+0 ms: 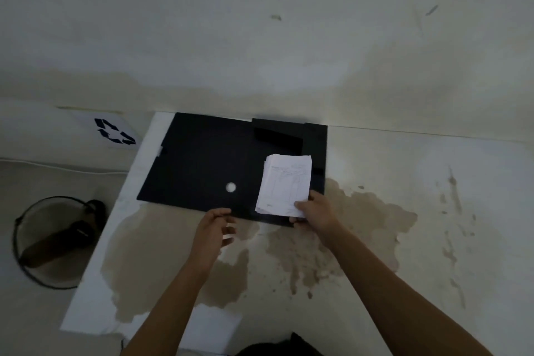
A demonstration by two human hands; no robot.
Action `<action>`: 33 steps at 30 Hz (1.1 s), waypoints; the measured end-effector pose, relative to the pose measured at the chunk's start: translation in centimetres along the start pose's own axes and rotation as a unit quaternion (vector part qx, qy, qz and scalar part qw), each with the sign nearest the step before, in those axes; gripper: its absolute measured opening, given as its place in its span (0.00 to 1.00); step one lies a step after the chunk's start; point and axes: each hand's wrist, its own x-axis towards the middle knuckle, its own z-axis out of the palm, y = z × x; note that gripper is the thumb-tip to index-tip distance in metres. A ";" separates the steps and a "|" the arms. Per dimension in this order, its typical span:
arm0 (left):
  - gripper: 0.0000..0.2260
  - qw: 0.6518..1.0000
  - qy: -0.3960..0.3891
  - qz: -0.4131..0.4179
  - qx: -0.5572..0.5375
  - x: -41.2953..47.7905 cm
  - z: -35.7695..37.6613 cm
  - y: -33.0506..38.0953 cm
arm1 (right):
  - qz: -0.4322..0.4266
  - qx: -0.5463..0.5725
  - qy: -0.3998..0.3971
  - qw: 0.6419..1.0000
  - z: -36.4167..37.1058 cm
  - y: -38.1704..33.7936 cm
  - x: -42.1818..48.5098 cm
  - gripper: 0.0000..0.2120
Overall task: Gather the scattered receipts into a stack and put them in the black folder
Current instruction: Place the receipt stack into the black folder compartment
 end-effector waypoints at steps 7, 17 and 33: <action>0.10 0.999 -0.008 -0.011 0.052 4.0 -3.7 -0.2 | 0.023 -0.027 0.026 0.999 5.3 -3.6 6.1 0.10; 0.08 0.996 0.003 -0.036 0.084 8.7 -9.4 -1.6 | 0.102 -0.086 0.120 0.984 8.0 -4.0 9.2 0.17; 0.09 0.990 0.046 0.004 0.136 13.1 -9.9 -0.4 | 0.132 -0.044 0.107 0.984 7.4 -5.0 8.1 0.15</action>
